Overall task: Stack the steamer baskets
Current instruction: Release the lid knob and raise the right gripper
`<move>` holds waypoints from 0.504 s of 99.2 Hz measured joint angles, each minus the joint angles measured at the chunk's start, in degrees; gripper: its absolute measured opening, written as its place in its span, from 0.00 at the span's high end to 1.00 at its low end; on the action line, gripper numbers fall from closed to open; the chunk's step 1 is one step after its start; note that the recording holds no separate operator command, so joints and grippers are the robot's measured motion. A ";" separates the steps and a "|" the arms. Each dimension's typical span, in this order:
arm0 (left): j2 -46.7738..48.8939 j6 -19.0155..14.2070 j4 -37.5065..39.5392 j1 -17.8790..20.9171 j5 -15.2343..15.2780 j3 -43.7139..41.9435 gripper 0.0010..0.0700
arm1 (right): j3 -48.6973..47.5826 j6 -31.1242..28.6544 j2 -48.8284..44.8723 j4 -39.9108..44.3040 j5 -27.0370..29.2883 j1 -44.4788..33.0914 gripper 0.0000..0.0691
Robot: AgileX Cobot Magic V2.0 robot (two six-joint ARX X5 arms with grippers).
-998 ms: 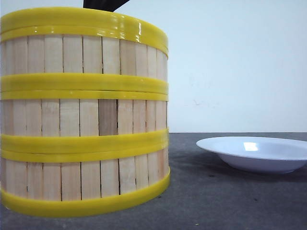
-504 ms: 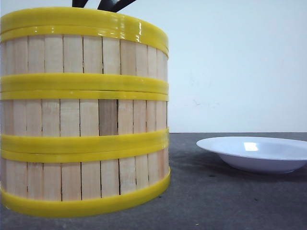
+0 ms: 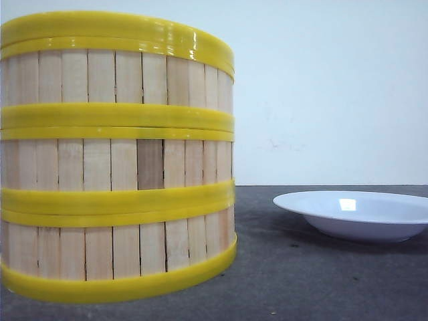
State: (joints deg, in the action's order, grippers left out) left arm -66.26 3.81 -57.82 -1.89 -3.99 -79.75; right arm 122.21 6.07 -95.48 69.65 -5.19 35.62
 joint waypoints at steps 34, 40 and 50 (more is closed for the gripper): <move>0.00 -0.02 0.00 0.00 0.00 0.00 0.58 | -22.88 -0.33 16.15 -8.76 -2.71 -15.78 0.38; 0.00 -0.02 0.00 0.00 0.00 0.00 0.58 | -29.68 -0.59 20.79 -11.63 -2.73 -18.56 0.38; 0.00 -0.15 0.00 0.00 0.00 0.00 0.58 | -41.00 -1.46 27.87 -15.23 -2.71 -23.39 0.38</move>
State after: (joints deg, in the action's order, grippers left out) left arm -66.26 3.66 -57.82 -1.89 -3.99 -79.75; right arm 81.21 4.60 -67.61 54.41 -7.90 12.23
